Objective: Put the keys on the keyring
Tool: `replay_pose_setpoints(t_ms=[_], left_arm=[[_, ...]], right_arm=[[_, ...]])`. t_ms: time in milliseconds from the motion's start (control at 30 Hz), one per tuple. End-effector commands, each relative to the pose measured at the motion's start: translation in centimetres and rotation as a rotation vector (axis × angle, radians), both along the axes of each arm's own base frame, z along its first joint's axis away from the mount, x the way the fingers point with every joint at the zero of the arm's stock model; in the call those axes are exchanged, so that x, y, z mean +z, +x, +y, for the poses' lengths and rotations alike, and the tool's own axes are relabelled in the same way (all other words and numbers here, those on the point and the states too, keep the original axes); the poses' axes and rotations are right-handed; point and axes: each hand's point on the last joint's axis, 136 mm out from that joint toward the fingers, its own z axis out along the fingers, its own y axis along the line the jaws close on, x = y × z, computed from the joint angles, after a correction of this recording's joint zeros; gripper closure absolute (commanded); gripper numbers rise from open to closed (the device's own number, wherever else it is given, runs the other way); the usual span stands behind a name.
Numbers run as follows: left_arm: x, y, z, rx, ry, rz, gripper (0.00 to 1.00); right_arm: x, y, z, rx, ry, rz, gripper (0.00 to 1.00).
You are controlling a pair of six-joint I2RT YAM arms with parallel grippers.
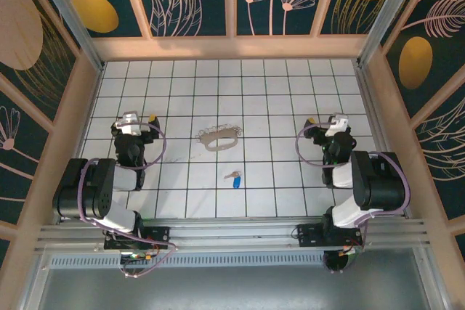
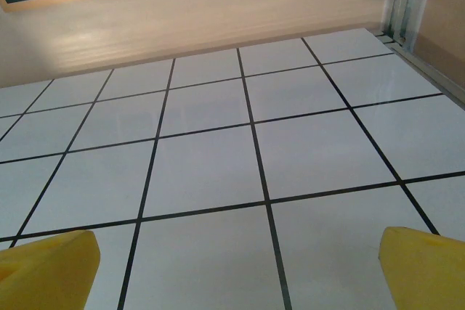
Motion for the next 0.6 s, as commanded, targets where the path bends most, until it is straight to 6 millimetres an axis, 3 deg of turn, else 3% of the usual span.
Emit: replay_pose_setpoints(t_ms=[0,567], left_arm=[[0.50,0.04,0.10,0.000,-0.015,-0.022,0.01],[0.40,0.28,0.10,0.000,-0.018,-0.015,0.01]], right_arm=[[1.44,0.61,-0.03,0.009,-0.019,-0.048,0.01],[1.39,0.58,-0.03,0.009,-0.019,-0.047,0.01]])
